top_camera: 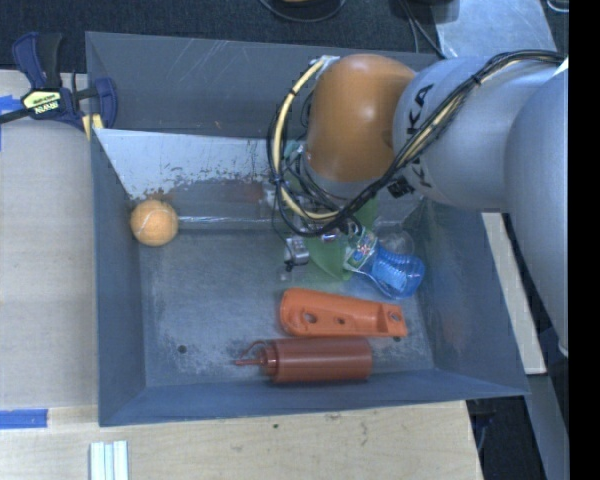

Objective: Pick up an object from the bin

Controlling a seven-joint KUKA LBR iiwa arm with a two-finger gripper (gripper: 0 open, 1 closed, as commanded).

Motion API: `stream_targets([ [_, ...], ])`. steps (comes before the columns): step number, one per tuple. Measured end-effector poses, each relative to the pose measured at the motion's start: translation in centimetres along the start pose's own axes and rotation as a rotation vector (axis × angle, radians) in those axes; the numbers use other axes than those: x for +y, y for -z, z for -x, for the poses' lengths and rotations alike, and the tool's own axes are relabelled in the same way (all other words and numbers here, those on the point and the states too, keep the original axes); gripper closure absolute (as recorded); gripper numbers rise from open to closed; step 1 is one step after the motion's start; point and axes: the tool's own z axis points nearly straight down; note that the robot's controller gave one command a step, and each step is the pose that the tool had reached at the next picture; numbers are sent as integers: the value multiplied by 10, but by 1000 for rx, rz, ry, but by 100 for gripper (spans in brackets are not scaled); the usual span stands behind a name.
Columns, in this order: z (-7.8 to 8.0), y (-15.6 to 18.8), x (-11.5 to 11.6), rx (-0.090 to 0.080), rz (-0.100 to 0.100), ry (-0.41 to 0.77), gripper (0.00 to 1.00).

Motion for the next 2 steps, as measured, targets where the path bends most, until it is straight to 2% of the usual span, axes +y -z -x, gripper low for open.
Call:
stream_targets([
  [1,27,-43,132,-7,2,-72,0],
  [2,6,-49,10,-5,2,-221,100],
])
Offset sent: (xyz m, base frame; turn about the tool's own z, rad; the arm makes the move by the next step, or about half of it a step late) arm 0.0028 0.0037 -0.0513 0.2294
